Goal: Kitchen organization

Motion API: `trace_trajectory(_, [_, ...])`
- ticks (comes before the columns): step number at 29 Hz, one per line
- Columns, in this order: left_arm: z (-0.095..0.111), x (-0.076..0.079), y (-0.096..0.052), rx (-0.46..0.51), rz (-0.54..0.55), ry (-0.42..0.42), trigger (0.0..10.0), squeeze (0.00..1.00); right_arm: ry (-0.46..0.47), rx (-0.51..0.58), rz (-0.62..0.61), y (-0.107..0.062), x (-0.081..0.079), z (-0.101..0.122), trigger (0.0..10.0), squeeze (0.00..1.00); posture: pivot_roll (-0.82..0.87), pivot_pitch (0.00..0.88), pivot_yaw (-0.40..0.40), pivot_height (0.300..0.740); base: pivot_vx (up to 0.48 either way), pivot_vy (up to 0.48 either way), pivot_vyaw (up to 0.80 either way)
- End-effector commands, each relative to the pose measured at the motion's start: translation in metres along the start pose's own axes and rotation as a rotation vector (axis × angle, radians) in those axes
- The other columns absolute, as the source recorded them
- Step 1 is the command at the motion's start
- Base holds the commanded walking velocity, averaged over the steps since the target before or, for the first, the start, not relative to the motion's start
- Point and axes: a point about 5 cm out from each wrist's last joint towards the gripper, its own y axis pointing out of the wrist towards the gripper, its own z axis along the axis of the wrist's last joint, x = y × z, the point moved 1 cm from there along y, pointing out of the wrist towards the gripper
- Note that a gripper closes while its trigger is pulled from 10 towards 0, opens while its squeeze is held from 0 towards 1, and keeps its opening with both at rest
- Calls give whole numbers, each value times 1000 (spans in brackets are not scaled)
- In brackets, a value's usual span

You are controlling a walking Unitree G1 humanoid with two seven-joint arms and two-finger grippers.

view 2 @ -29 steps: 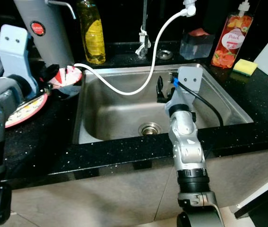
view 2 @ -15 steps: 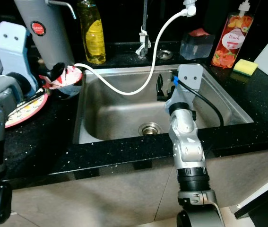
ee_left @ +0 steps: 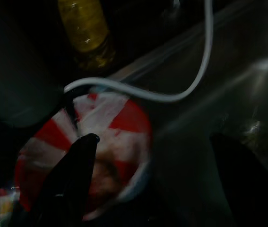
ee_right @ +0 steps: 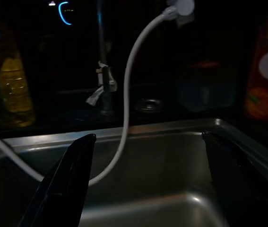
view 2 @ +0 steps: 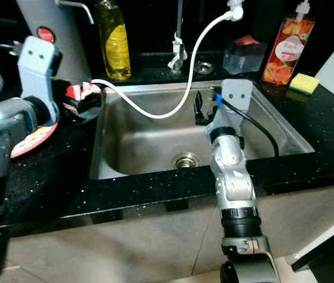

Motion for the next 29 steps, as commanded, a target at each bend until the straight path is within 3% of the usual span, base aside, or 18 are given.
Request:
trace_trajectory(1, [-4,-18,0,-53,42,115,10000,0,3,1,-7,1,1,0,10000,0,87,0,4,740,0,0,0])
trace_trajectory(2, [-4,-18,0,-53,42,115,10000,0,3,1,-7,1,1,0,10000,0,87,0,4,740,0,0,0])
trace_trajectory(3, [-11,-25,3,-93,57,166,10000,0,4,2,-8,1,1,0,10000,0,90,0,10,740,0,0,0])
trace_trajectory(14, [-26,-27,18,-148,-66,173,10000,0,4,5,-13,1,1,0,10000,0,79,0,11,740,0,0,0])
trace_trajectory(15, [-29,-30,20,-163,-58,188,9451,0,2,6,-13,1,1,0,10000,0,77,0,14,740,0,0,0])
trace_trajectory(16, [-32,-33,22,-179,-50,200,5294,0,0,7,-13,1,2,1,10000,0,77,0,14,740,0,0,0])
trace_trajectory(17, [-35,-35,23,-194,-43,213,4196,0,0,7,-15,1,2,1,10000,0,77,0,17,740,0,0,0])
trace_trajectory(18, [-37,-36,23,-202,-40,220,4196,0,0,8,-16,1,3,1,10000,0,77,0,17,740,0,0,0])
trace_trajectory(19, [-41,-37,23,-213,-25,262,0,0,0,7,-20,0,4,1,10000,0,75,0,15,740,0,0,0])
trace_trajectory(27, [-55,-40,19,-279,8,442,0,0,2,3,-19,-1,3,0,10000,0,78,0,11,740,0,0,0])
trace_trajectory(29, [-55,-39,19,-277,8,456,0,0,2,2,-18,-1,3,-1,10000,0,79,0,9,740,0,0,0])
